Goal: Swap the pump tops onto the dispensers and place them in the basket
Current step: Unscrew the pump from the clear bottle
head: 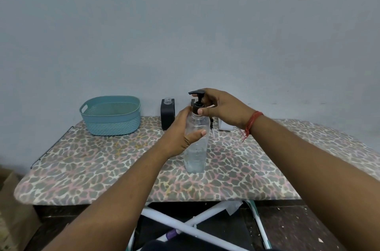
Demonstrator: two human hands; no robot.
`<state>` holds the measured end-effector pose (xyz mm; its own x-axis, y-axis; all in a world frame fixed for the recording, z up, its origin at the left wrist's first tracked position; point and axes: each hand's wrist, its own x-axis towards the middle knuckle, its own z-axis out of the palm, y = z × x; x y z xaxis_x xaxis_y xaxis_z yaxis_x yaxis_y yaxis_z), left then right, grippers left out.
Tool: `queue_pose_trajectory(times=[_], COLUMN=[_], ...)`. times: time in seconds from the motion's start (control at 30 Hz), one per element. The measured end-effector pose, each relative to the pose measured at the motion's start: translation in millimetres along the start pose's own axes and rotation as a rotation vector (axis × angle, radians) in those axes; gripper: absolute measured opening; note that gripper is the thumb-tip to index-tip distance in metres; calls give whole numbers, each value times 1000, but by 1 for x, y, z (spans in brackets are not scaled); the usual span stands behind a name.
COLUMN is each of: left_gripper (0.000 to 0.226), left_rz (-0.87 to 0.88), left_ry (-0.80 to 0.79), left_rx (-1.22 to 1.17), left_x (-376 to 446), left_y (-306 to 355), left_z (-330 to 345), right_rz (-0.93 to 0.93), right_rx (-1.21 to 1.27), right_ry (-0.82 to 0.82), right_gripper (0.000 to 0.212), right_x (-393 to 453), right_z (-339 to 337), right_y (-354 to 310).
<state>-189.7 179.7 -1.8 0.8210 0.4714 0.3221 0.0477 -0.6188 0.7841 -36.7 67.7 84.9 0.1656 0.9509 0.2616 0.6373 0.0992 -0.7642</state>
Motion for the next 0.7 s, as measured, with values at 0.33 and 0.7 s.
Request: queue_pose_trajectory(times=[0.33, 0.7], left_gripper=[87, 93], left_rz=[-20, -22], left_ry=[3, 14], left_rx=[13, -26], left_x=[2, 0], left_y=[-5, 0], left_z=[2, 3], right_rz=[39, 75], right_rx=[20, 269], right_ry=[202, 131], right_gripper=[40, 38], right_x=[-2, -11], right_z=[13, 7], right_y=[-7, -6])
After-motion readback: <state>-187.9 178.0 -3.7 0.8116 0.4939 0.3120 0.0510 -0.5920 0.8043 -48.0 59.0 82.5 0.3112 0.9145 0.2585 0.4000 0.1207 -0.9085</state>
